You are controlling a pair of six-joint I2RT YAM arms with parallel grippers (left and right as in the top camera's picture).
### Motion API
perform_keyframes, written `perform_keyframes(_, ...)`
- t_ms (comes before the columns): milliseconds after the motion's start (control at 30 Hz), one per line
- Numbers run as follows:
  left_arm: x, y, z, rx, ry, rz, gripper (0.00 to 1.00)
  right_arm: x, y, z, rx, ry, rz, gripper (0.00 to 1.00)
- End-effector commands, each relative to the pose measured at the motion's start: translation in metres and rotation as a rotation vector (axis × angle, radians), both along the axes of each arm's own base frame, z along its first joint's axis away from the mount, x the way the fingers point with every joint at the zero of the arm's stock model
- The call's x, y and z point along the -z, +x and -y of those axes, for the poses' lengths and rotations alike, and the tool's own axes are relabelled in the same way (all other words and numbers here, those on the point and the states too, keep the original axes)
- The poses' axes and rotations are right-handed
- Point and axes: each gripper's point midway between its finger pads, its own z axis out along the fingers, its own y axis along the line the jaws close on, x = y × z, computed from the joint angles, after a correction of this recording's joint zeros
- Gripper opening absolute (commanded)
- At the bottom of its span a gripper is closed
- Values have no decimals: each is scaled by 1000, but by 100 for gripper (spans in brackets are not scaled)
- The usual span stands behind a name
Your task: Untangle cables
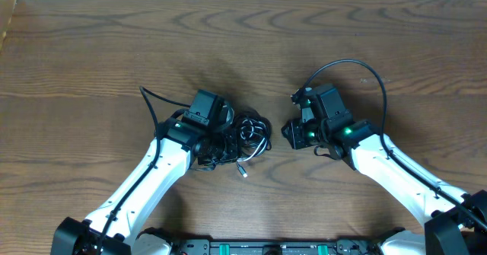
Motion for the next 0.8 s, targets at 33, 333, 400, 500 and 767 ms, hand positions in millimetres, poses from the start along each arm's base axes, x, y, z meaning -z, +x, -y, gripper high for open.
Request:
perform_keyframes(33,-4,4,-2,3,5,30,8,-5,-13,-13,-70,76,-34,45)
perform_keyframes(333,-4,5,-1,2,2,37,8,-9,-37,-43,-270,108,-8,51)
perform_keyframes(400,-5,7,-1,2,-1,42,8,-5,-38,-48,-283,92,5,50)
perform_keyframes(500,-5,7,-1,2,-2,43,8,2,-33,-53,-280,57,41,50)
perform_keyframes(767,-5,7,-1,2,-2,46,8,5,-21,-56,-230,41,71,1)
